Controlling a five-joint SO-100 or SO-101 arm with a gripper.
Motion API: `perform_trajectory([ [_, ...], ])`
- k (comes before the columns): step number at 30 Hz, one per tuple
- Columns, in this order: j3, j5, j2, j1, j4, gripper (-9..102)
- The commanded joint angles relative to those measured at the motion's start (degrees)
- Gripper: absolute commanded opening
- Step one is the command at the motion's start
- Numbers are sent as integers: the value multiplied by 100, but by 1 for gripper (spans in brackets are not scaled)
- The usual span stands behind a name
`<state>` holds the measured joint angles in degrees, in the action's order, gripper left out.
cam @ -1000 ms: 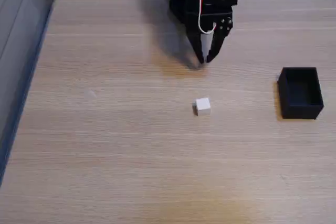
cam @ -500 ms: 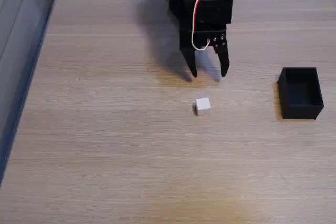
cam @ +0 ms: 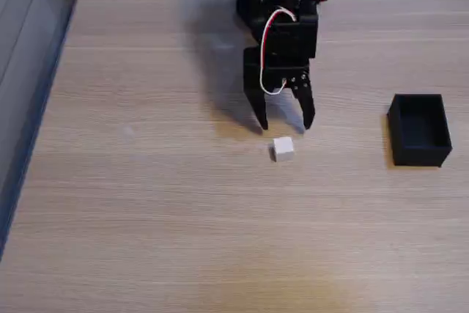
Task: Pick a white block and place it in the black box.
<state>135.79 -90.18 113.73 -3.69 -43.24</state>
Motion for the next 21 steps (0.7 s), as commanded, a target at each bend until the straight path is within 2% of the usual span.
perform_trajectory([
  [1,-352,-44,-193,0,70,31],
  [21,-1485,35,-1503,-44,149,31],
])
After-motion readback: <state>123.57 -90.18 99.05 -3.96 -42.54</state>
